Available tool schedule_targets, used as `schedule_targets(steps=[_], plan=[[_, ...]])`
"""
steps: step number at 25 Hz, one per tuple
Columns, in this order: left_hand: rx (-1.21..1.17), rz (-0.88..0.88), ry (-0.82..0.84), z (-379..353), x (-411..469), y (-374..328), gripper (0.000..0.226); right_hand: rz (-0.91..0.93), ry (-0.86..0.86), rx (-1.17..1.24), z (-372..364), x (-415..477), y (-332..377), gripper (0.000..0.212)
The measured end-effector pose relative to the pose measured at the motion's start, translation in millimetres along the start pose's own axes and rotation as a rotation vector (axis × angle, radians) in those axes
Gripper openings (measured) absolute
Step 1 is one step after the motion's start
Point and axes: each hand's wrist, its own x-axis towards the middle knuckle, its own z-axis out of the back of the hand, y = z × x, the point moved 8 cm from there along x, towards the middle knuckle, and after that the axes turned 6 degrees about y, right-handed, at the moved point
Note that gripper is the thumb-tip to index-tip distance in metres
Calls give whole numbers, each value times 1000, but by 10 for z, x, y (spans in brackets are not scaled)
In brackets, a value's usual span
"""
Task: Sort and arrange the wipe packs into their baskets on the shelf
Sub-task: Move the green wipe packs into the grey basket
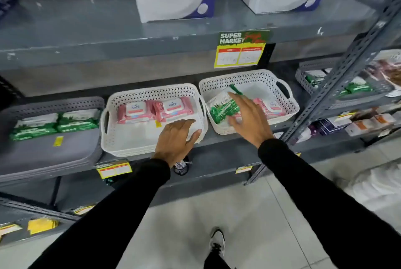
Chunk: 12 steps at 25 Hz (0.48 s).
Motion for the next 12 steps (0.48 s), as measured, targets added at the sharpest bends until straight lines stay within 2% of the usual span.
schedule_targets(steps=[4,7,9,10,12], plan=[[0,77,56,-348,335,17,53,71,252,-49,-162,646,-528,92],[47,46,63,-541,375,17,40,202,494,-118,-469,962,-640,105],[109,14,72,-579,387,12,28,242,610,-131,-614,1058,-736,104],[119,26,91,-583,381,15,31,244,631,-124,-655,1087,-786,101],[100,73,100,-582,369,38,51,255,622,-107,-696,1123,-827,96]])
